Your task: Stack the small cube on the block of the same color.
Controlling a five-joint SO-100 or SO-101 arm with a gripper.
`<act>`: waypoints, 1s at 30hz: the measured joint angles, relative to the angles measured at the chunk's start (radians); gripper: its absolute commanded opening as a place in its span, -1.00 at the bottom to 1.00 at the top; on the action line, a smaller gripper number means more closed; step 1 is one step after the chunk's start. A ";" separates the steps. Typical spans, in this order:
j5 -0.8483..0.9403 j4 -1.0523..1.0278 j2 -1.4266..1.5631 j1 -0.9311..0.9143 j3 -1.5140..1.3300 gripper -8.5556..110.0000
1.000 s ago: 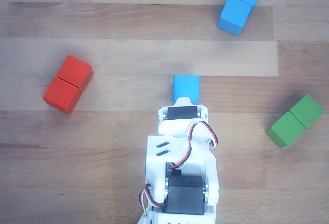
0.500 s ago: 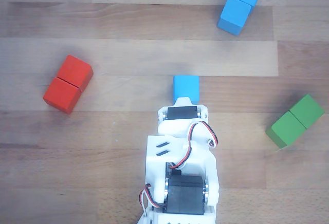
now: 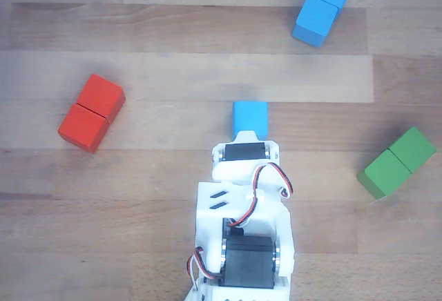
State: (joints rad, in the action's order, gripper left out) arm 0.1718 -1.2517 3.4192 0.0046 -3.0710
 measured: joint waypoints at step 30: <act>0.000 -0.006 -0.135 0.000 0.143 -0.85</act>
State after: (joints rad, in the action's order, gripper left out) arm 0.1718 -1.2579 3.2843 0.0046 -2.9284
